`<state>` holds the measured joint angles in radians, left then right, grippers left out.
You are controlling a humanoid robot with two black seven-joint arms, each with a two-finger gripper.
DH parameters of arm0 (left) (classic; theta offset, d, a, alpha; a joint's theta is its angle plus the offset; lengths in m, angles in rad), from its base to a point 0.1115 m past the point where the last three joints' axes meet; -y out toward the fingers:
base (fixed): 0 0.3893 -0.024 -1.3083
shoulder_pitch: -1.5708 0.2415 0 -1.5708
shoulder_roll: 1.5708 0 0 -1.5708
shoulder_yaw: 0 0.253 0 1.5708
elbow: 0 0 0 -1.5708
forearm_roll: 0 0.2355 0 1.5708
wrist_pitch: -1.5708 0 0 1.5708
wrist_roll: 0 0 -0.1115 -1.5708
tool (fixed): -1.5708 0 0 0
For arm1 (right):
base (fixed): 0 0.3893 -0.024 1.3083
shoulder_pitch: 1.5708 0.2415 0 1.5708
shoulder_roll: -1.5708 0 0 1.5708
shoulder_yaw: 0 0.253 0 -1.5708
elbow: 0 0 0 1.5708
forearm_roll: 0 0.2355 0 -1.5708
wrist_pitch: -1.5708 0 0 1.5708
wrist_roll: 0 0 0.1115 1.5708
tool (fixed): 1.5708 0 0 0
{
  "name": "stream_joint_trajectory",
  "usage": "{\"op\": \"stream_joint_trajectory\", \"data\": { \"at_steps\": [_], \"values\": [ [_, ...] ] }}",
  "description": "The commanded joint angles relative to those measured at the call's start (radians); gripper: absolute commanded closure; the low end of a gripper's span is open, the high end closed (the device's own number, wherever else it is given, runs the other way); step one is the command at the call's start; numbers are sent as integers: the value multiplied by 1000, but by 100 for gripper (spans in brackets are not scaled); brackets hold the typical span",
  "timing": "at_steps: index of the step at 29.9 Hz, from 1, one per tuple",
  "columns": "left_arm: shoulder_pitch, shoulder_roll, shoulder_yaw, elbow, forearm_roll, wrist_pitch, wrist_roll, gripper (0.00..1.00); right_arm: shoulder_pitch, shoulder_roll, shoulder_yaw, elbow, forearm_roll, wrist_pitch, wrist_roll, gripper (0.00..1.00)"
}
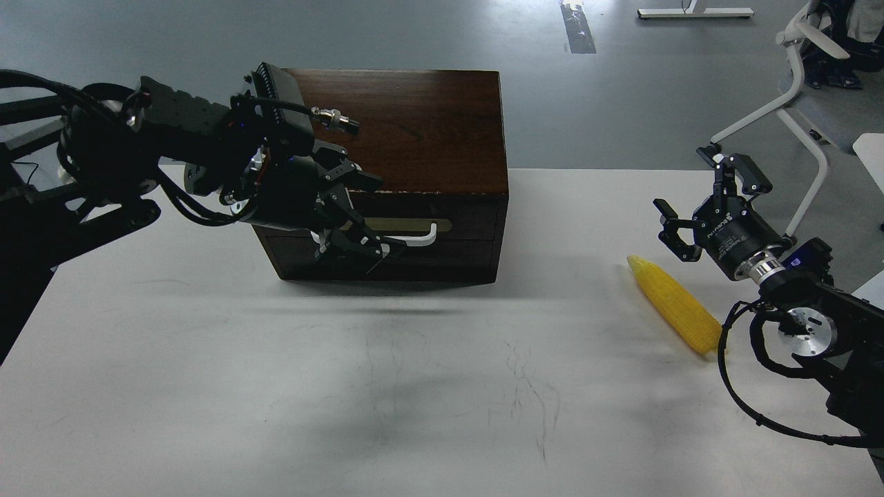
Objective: Put corn in drawer with both arms
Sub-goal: 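Hook the left gripper onto the white drawer handle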
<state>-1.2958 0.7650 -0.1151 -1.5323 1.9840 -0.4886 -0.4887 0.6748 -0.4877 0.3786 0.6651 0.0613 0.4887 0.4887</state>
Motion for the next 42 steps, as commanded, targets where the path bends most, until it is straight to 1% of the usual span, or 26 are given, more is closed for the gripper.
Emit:
{"op": "stream_joint_trajectory", "data": {
  "at_steps": [1,5,10,14,20,22,28,42],
  "values": [
    [1,-6,5,-3,148,0,0,2,-1,-2,0,-1,0,0,0,0],
    [-3,-7,40,-2,198,0,0,2,-1,0,2,-7,0,0,0,0],
    [-75,-32,182,12,198,0,0,2,-1,0,6,-7,0,0,0,0],
    [-99,-41,233,24,198,0,0,2,-1,0,13,-7,0,0,0,0],
    [-128,-47,250,32,198,0,0,2,-3,0,13,-7,0,0,0,0],
    [-132,-75,250,63,198,0,0,2,-3,0,9,-7,0,0,0,0],
    [-132,-93,252,109,198,0,0,2,-4,1,8,-7,0,0,0,0],
    [-129,-99,276,118,198,0,0,2,-3,1,11,-7,0,0,0,0]
  ]
}}
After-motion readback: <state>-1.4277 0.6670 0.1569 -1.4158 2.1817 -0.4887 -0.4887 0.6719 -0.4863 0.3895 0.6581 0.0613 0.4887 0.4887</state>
